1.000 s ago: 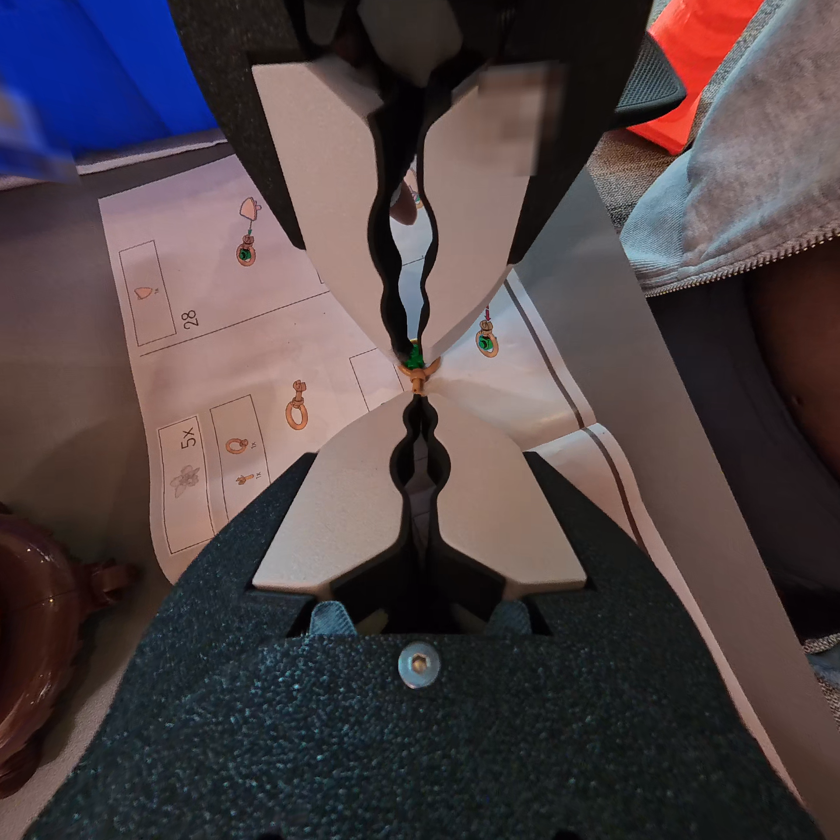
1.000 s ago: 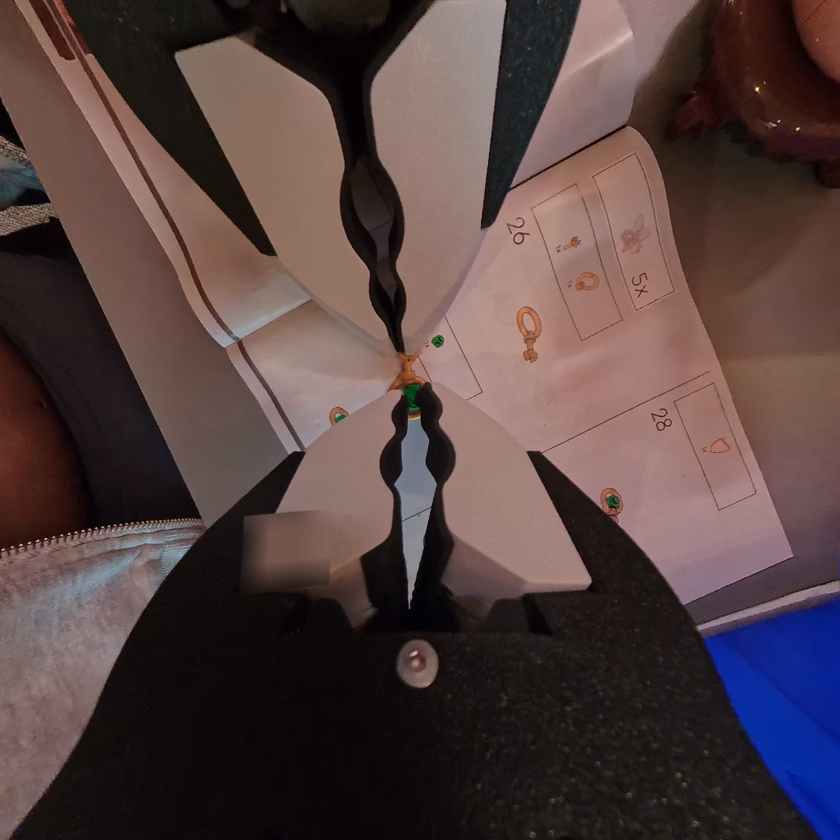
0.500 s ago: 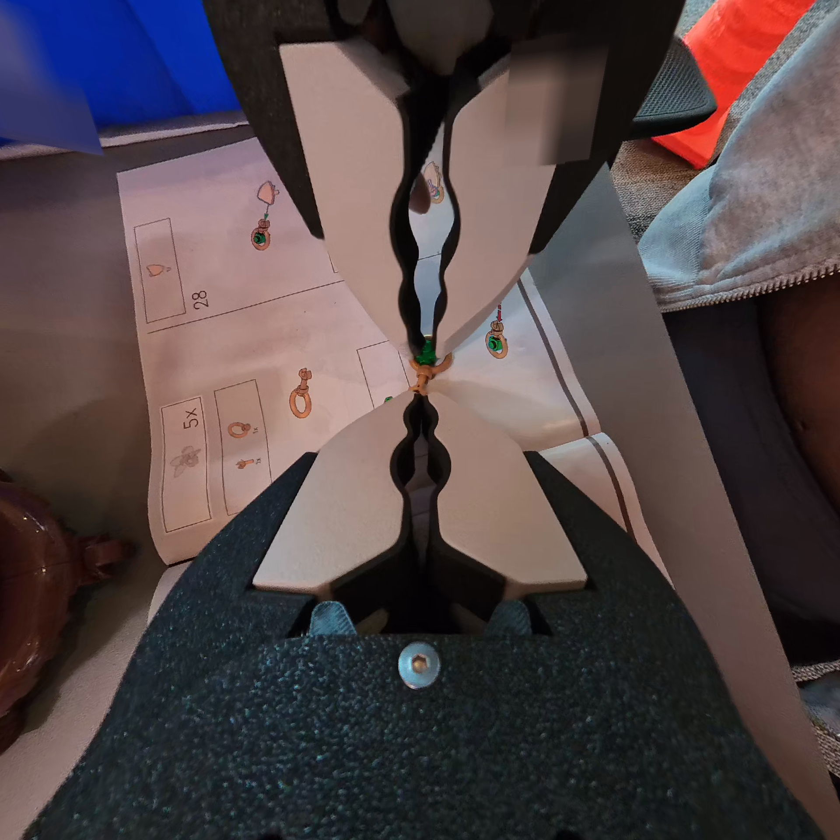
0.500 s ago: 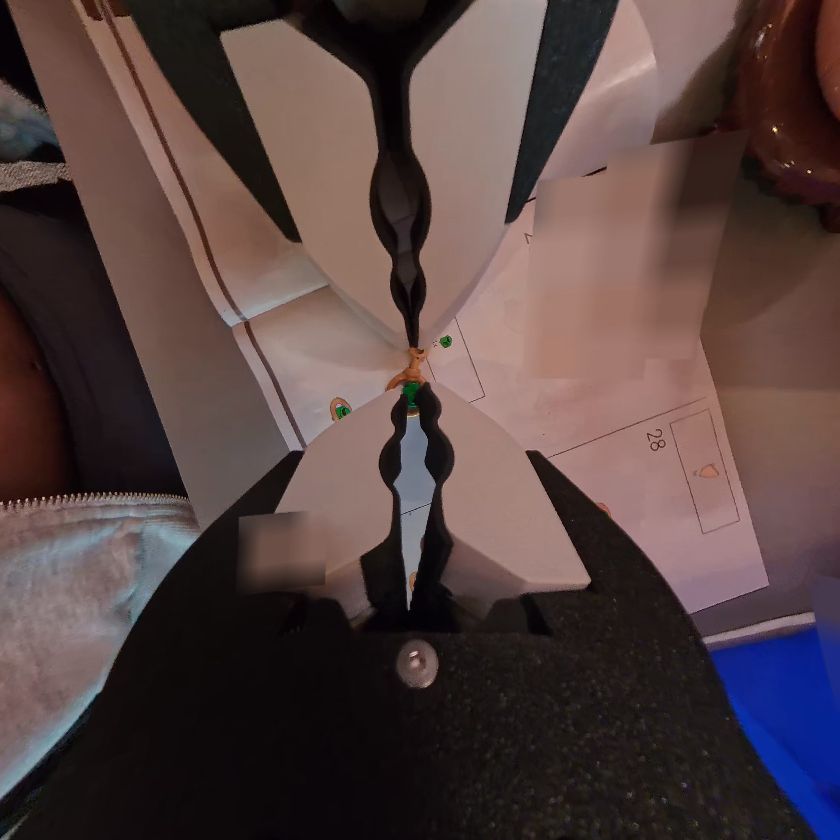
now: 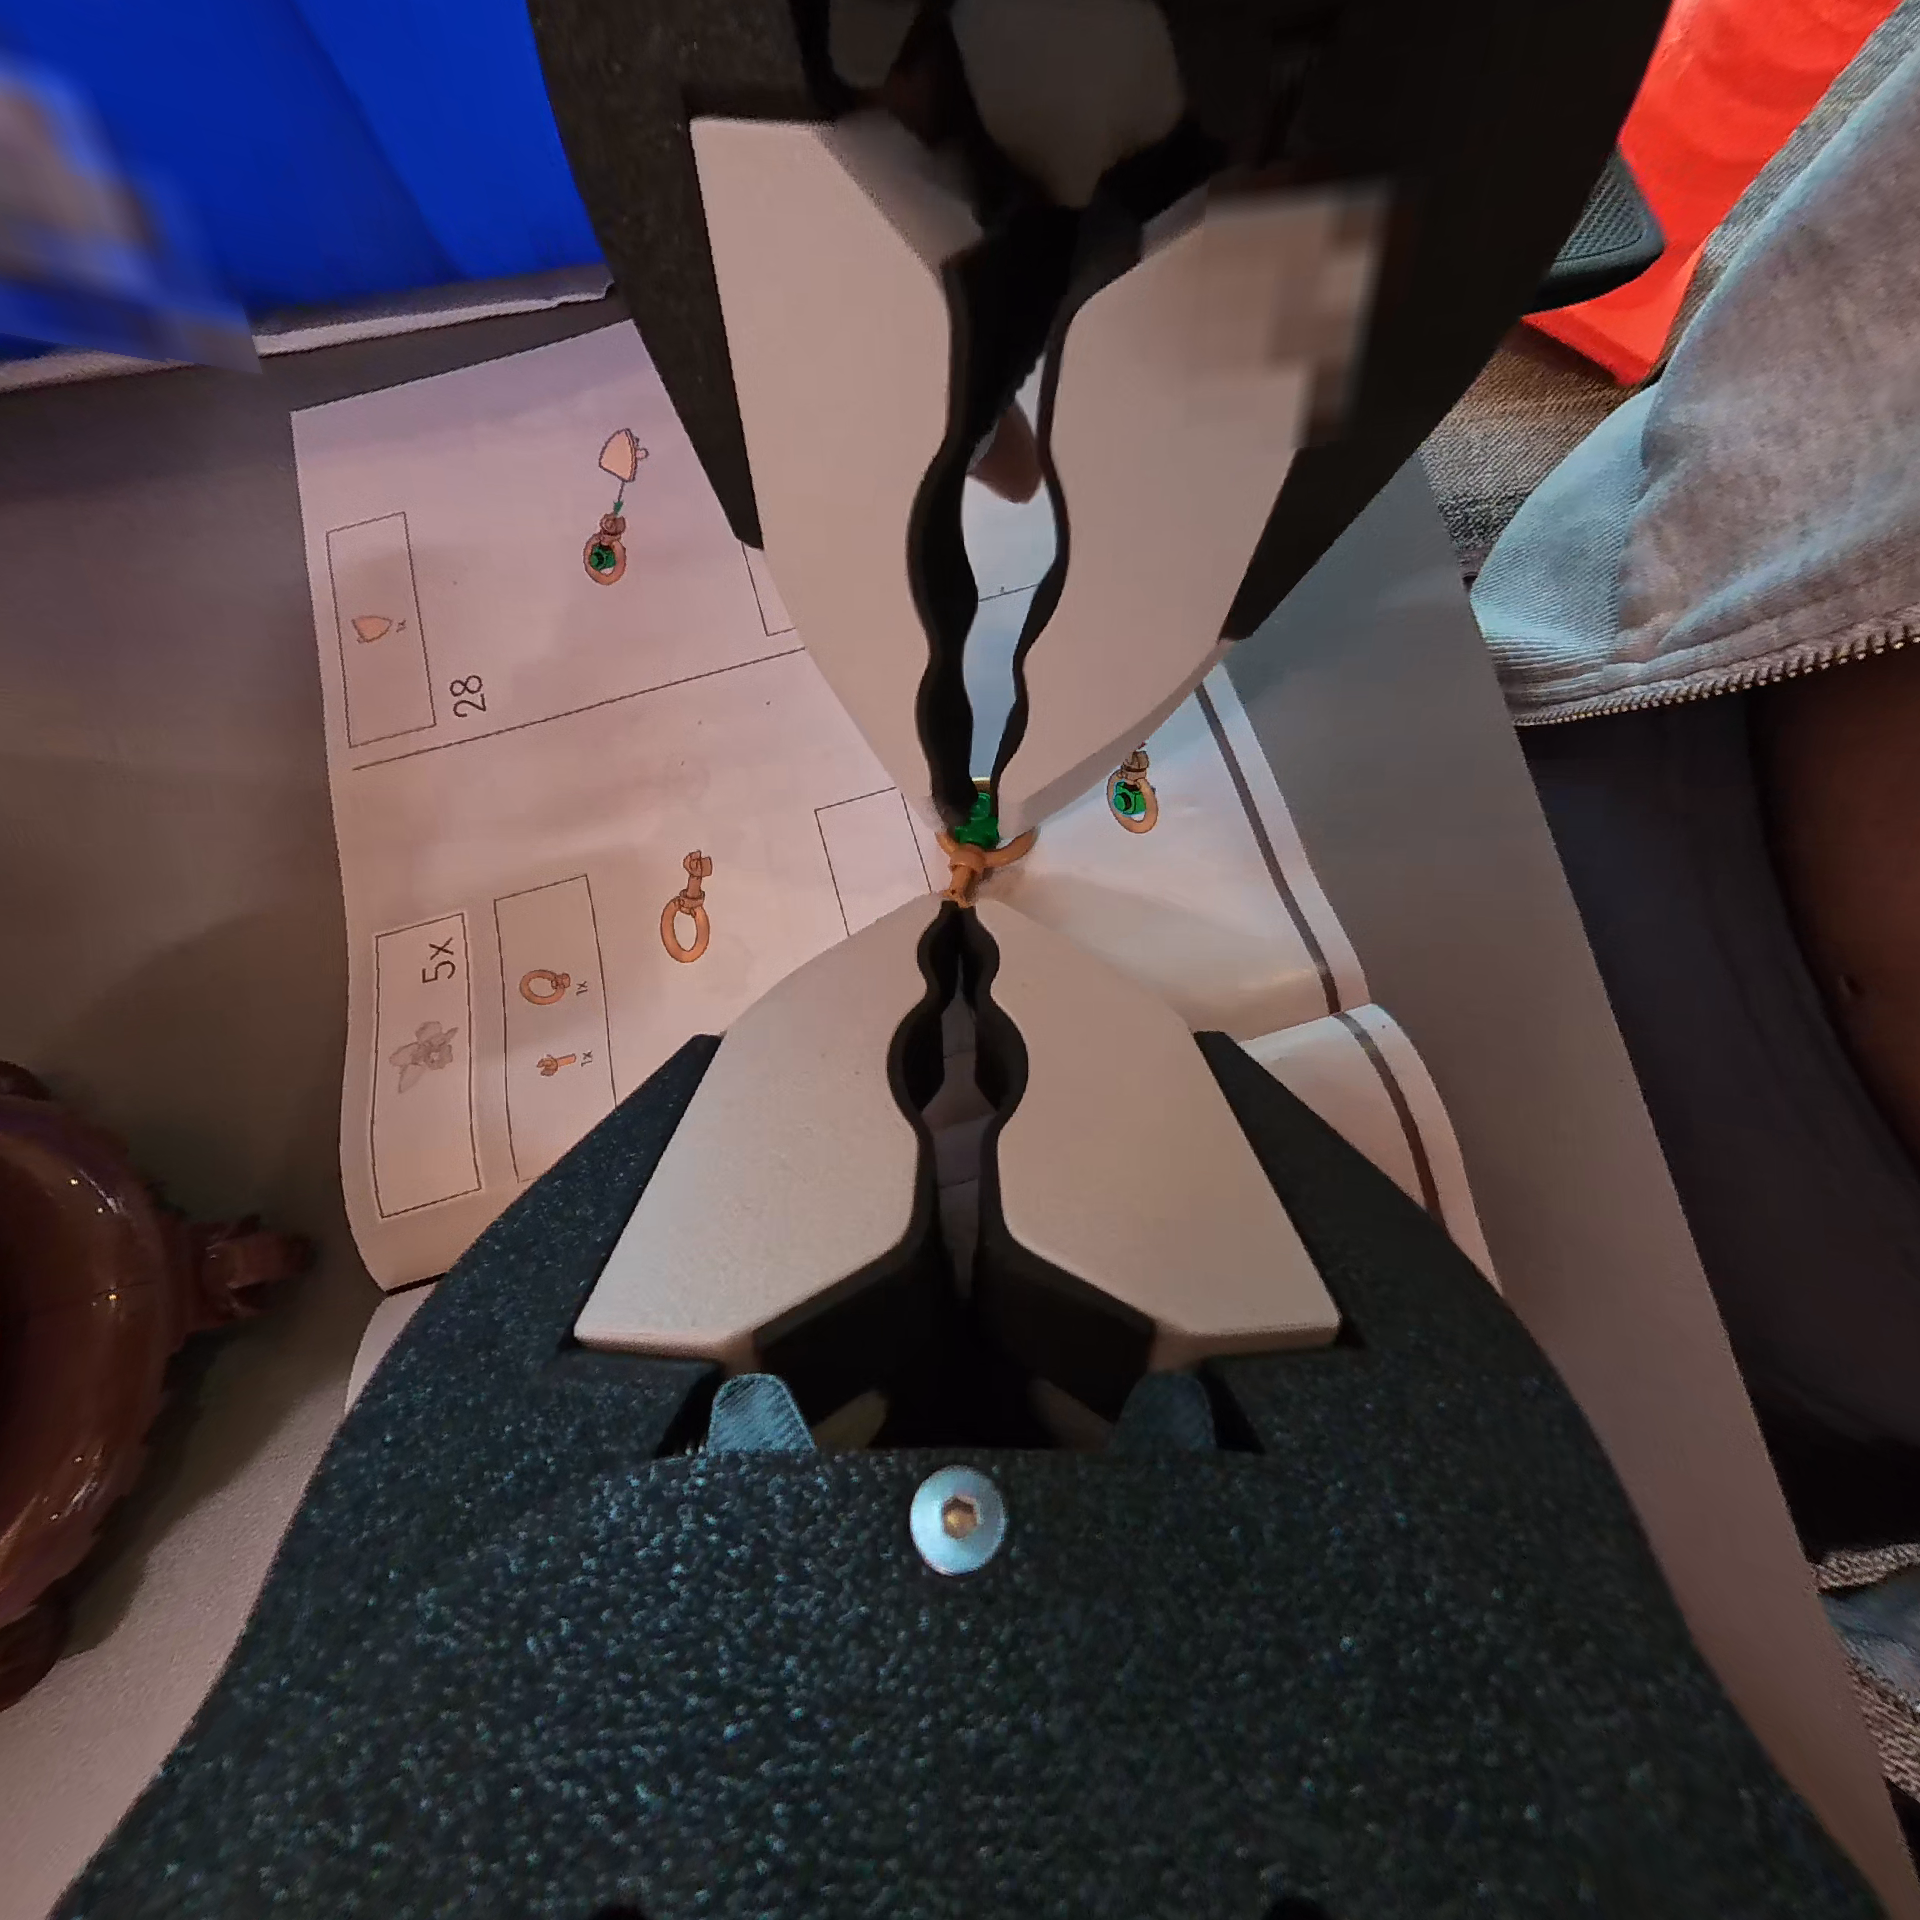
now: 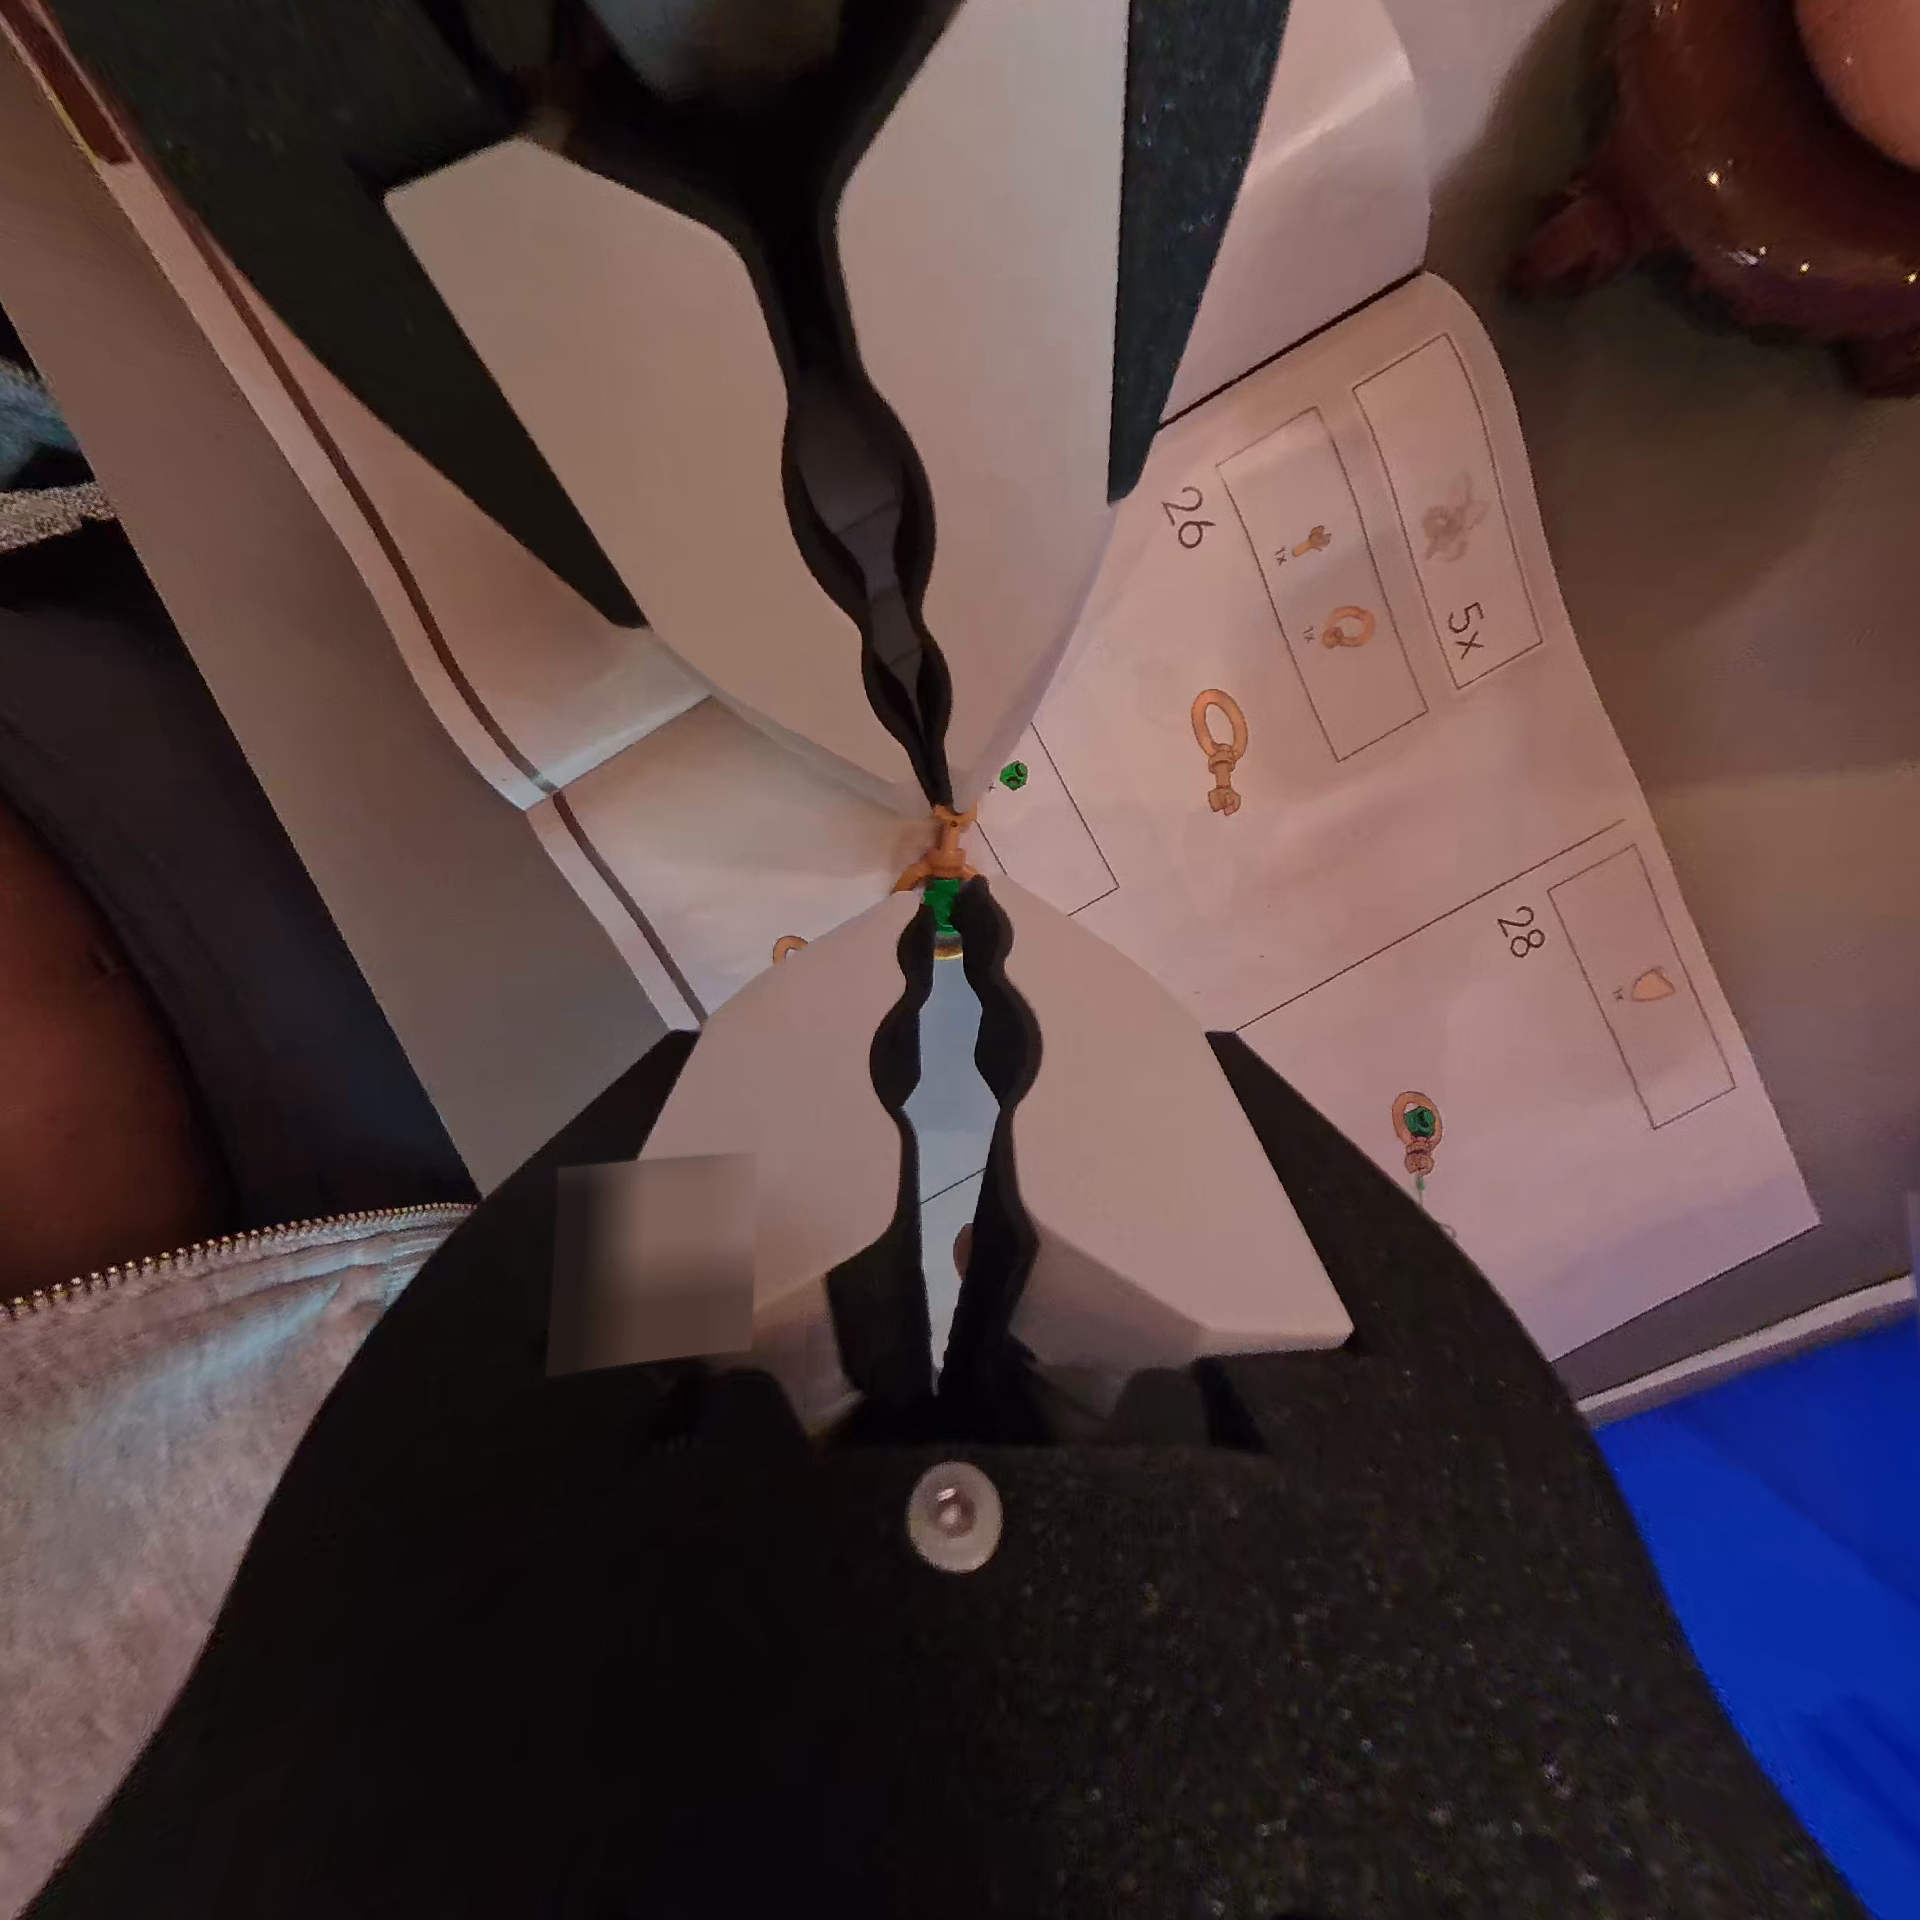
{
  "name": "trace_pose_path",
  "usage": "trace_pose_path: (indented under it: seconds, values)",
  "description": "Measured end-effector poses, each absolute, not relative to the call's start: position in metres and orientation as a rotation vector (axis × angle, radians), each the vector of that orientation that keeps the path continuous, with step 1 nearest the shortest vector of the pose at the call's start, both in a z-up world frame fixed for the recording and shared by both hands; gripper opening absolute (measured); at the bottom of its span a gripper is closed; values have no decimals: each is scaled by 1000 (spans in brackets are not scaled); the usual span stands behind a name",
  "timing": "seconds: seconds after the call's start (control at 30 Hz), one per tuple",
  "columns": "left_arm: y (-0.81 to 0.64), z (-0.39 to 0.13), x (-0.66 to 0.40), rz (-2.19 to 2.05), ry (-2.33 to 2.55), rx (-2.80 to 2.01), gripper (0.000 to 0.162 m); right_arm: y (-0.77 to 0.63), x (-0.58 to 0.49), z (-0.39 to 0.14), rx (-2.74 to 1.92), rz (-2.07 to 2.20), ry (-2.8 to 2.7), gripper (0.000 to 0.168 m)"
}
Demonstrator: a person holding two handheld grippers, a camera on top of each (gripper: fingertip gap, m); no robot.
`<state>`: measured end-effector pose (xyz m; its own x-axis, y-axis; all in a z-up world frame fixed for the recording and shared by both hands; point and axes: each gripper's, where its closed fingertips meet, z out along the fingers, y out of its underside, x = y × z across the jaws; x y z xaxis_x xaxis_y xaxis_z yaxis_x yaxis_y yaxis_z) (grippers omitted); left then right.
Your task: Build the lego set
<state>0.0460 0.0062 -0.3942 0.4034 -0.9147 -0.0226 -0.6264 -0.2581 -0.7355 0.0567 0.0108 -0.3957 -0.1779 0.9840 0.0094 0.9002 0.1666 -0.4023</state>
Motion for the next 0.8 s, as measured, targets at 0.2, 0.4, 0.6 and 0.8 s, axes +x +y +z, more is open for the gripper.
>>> trace_pose_path:
  seconds: [0.2, 0.4, 0.6, 0.8]
  values:
    - [7, -389, 53, -594, 1247, -2015, 0, 11, 56, -396, -1833, 418, -2139, 5]
    - [17, -370, 21, -493, 1207, -1969, 0, 11, 56, -396, -1818, 422, -2143, 6]
    - [11, -394, 37, -457, 1401, -2000, 0, 11, 55, -396, -1797, 413, -2156, 5]
    - [10, -394, 40, -553, 1366, -1997, 0, 11, 54, -396, -1784, 423, -2168, 5]
